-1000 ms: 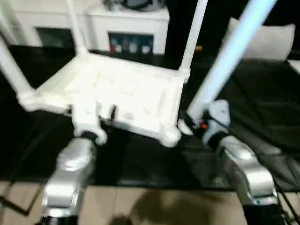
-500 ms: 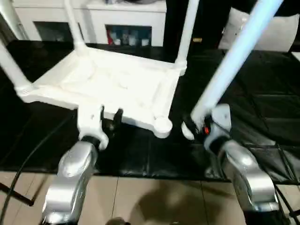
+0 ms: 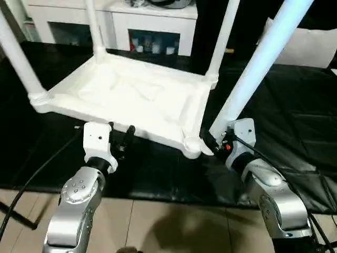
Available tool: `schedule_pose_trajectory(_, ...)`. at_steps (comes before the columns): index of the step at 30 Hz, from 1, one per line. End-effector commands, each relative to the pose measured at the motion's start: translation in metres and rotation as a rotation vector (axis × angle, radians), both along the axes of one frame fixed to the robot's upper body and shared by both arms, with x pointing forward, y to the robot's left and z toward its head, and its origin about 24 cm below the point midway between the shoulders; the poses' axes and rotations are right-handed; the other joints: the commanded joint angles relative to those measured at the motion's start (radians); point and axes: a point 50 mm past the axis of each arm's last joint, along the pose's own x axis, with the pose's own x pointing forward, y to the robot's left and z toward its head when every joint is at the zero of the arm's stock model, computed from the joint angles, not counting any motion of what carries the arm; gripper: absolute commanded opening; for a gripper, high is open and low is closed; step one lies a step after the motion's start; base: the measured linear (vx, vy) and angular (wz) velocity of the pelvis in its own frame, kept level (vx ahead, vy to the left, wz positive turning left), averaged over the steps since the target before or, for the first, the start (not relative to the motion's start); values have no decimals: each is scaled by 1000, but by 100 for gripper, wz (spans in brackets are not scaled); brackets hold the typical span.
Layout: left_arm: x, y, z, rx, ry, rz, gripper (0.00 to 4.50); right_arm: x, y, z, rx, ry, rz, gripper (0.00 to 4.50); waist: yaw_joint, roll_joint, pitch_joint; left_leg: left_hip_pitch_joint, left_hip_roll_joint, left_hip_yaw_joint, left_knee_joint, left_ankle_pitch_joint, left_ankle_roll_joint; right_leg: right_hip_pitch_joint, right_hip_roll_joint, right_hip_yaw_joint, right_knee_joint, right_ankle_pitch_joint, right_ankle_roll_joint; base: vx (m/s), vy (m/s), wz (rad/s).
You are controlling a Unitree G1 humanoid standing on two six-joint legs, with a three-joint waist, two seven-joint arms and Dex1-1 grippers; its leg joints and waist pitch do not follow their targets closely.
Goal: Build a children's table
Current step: Move to table
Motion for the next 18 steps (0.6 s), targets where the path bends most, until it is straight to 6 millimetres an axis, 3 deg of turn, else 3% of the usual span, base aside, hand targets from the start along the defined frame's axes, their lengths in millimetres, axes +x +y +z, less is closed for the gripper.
schedule_pose_trajectory(1,0,-4,3,7,-17,-23,301,2,0,6,-4,-33,3,191,3,7,-79,-9,90,-45,-63,36,130,54,-141,68,-33,111,-145,113,5,1)
schedule_pose_trajectory(2,0,-4,3,7,-17,-24,301,3,0,6,-4,-34,3,191,3,8,-82,-3,94,-49,-60,62,152,49,-139,64,-24,161,-143,113,5,1)
schedule_pose_trajectory(3,1,-4,3,7,-17,-24,301,3,0,6,-5,-34,3,191,-4,8,-85,11,104,-57,-57,95,201,37,-133,56,-6,220,-145,110,-4,2)
schedule_pose_trajectory(4,1,-4,3,6,-17,-24,301,3,0,6,-5,-35,3,191,-8,8,-83,22,113,-63,-52,113,253,25,-135,51,3,228,-150,102,-10,4)
schedule_pose_trajectory(5,1,-4,2,7,-17,-25,301,3,0,6,-6,-36,4,191,-10,5,-82,28,114,-63,-48,117,275,17,-136,53,7,232,-156,102,-10,4)
schedule_pose_trajectory(6,1,-4,2,7,-17,-25,301,3,0,6,-6,-36,4,191,-8,-3,-81,12,97,-54,-36,120,298,31,-145,64,5,262,-172,80,-13,7)
schedule_pose_trajectory(7,1,-5,2,8,-17,-28,301,3,0,6,-7,-37,4,191,2,-12,-78,-30,60,-36,-20,106,269,62,-152,88,-6,320,-181,0,0,0)
schedule_pose_trajectory(8,1,-5,2,8,-17,-28,301,3,0,6,-8,-37,4,191,7,-14,-75,-54,58,-39,-17,122,246,74,-161,95,-7,353,-170,0,0,0)
schedule_pose_trajectory(9,1,-5,2,10,-16,-30,301,3,0,6,-13,-38,5,191,13,-7,-86,-58,71,-50,-18,152,201,81,-157,86,9,421,-130,0,0,0)
schedule_pose_trajectory(10,1,-6,2,10,-16,-33,301,3,0,6,-17,-39,5,191,5,1,-91,-35,93,-66,-22,183,196,62,-135,66,31,468,-97,0,0,0)
schedule_pose_trajectory(11,1,-6,2,9,-16,-34,301,3,0,6,-18,-39,5,191,-2,5,-91,-12,113,-80,-25,202,215,43,-130,56,42,456,-89,0,0,0)
schedule_pose_trajectory(12,1,-6,2,9,-16,-34,301,3,0,6,-19,-39,5,191,-22,8,-96,47,164,-122,-19,302,300,-21,-137,47,75,381,-93,0,0,0)
schedule_pose_trajectory(13,1,-6,1,9,-16,-36,301,3,0,6,-20,-40,4,191,-36,10,-91,92,199,-151,-18,329,374,-87,-162,56,78,190,-95,0,0,0)
schedule_pose_trajectory(14,1,-7,1,9,-16,-37,301,3,0,6,-20,-41,3,191,-36,6,-86,91,192,-141,-23,248,373,-84,-171,62,68,121,-115,0,0,0)
schedule_pose_trajectory(15,2,-7,1,9,-16,-39,301,4,0,6,-21,-41,2,191,-24,-14,-68,14,100,-65,-10,77,324,-4,-182,95,8,121,-173,0,0,0)
schedule_pose_trajectory(16,2,-8,1,10,-17,-44,301,4,0,6,-22,-42,0,191,11,-30,-58,-66,36,-36,52,-22,218,84,-227,149,-68,-50,-164,-55,0,6)
schedule_pose_trajectory(17,2,-8,1,10,-17,-45,301,4,-1,6,-22,-42,0,191,23,-20,-54,-65,53,-43,66,-25,163,89,-255,162,-86,-175,-169,-55,0,6)
schedule_pose_trajectory(18,2,-8,1,10,-17,-45,301,4,-1,6,-22,-42,0,191,23,-11,-40,-74,60,-51,46,-5,94,94,-221,135,-94,-328,-165,0,0,0)
